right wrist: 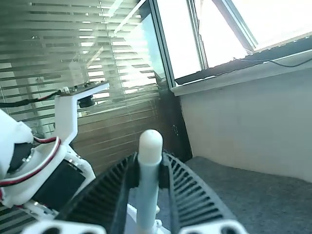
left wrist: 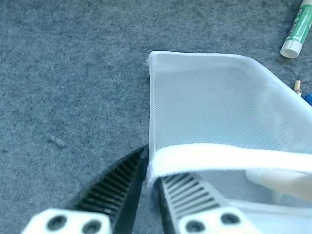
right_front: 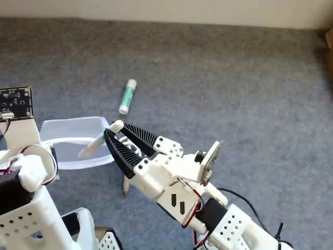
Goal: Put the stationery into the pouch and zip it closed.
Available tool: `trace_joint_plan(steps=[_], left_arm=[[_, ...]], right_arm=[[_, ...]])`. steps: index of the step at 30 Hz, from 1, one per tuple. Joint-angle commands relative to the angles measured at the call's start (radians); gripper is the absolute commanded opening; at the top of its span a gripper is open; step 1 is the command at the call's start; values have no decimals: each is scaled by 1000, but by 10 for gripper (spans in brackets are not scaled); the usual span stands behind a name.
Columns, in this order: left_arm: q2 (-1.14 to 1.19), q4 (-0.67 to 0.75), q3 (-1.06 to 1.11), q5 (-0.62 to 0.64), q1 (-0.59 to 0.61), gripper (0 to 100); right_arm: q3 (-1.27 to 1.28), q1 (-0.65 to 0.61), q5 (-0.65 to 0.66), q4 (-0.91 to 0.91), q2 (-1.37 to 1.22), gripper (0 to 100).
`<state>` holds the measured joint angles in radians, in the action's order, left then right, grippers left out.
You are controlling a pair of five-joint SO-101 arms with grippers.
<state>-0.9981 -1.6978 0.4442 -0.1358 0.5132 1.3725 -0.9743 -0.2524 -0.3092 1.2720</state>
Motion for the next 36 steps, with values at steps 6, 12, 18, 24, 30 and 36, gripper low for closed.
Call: trace_joint_plan(steps=[6, 12, 18, 24, 30, 36], left_arm=[[4, 9, 4, -5, -19, 7], [4, 9, 4, -5, -19, 7], [4, 9, 4, -5, -19, 7], [5, 25, -39, -5, -87, 7], [7, 32, -90, -5, -160, 7], [7, 51, -73, 0, -165, 7]], right_arm=[[2, -16, 81, -21, 12, 6], [61, -38, 153, -8, 16, 13], [67, -42, 149, -8, 16, 175], [71, -31, 149, -7, 18, 177], [97, 51, 147, -7, 18, 177], [50, 130, 112, 202, 18, 177]])
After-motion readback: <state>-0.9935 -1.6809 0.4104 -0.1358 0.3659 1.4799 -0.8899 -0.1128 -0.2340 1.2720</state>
